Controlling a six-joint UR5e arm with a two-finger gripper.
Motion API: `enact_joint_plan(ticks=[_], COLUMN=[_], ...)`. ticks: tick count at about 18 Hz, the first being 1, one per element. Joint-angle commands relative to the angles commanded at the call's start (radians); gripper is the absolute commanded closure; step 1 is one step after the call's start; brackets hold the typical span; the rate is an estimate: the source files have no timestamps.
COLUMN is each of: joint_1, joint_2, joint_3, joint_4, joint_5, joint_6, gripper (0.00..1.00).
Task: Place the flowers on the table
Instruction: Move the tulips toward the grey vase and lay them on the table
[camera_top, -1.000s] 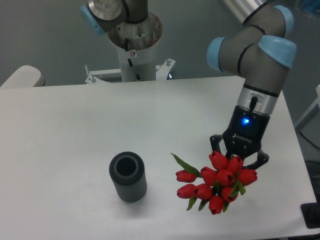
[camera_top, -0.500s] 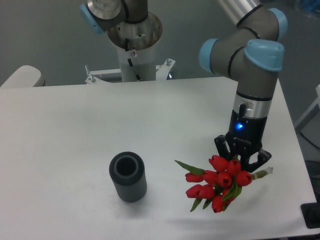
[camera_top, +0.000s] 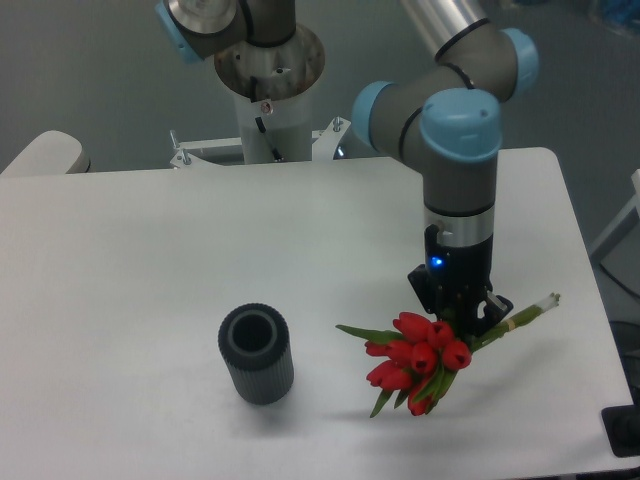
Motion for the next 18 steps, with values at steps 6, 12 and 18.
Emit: enact_joint_plan(ticks=[6,12,18], joint_1=[-0.005,0.000,0.003], joint_2=[-0.009,-0.005,-0.002], joint_3=[-0.107,-0.215,-0.288], joint_4=[-0.002,0.005,0.005], joint_5=[0.153,0.207,0.218], joint_6=[-0.002,-0.003,0.006], gripper=[0.74,0.73,0.73])
